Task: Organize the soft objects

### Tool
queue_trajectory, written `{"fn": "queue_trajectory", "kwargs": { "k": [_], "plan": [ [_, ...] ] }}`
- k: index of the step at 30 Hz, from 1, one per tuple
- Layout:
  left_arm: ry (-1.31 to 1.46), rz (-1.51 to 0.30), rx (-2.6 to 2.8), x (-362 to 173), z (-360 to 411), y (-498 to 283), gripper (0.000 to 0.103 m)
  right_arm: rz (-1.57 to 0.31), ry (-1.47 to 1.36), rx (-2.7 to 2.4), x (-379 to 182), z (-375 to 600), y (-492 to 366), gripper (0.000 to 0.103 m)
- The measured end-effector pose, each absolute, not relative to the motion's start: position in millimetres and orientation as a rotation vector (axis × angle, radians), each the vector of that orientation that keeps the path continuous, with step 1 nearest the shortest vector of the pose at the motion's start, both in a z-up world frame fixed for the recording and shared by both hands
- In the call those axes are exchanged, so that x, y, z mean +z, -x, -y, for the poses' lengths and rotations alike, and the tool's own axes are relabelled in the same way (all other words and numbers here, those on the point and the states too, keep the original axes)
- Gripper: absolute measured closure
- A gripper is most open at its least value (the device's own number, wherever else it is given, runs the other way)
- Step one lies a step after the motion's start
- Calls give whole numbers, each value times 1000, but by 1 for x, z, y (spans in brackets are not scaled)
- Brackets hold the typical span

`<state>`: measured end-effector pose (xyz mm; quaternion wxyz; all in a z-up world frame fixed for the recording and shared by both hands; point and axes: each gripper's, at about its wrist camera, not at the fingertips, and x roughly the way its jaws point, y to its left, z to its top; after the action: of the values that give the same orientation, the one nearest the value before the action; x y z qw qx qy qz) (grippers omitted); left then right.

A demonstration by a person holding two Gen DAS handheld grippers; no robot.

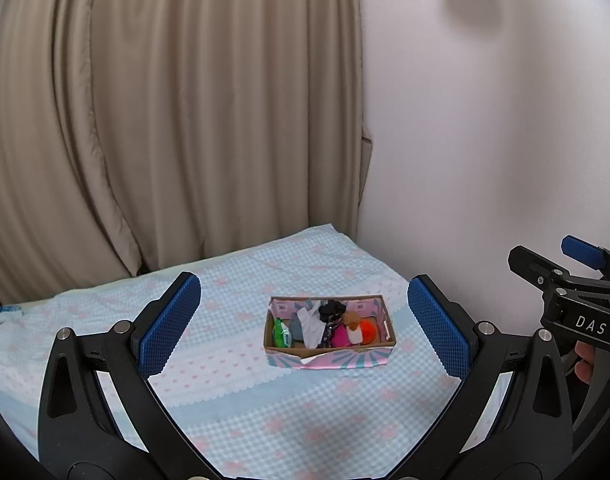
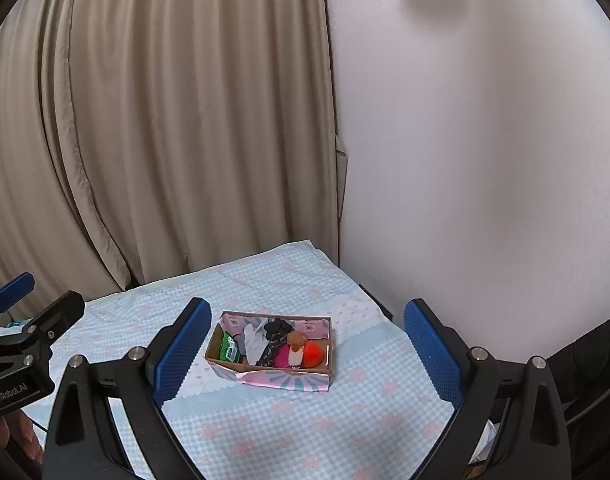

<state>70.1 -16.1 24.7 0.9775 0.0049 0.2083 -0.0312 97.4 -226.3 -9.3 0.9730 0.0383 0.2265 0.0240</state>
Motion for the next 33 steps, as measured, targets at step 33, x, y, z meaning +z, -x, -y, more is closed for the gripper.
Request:
{"fn": "queue_trajectory", "kwargs": {
  "k": [33],
  "plan": [
    [7, -402, -48, 26, 13, -73, 0, -451, -77, 47, -6, 229, -105, 7]
  ]
}}
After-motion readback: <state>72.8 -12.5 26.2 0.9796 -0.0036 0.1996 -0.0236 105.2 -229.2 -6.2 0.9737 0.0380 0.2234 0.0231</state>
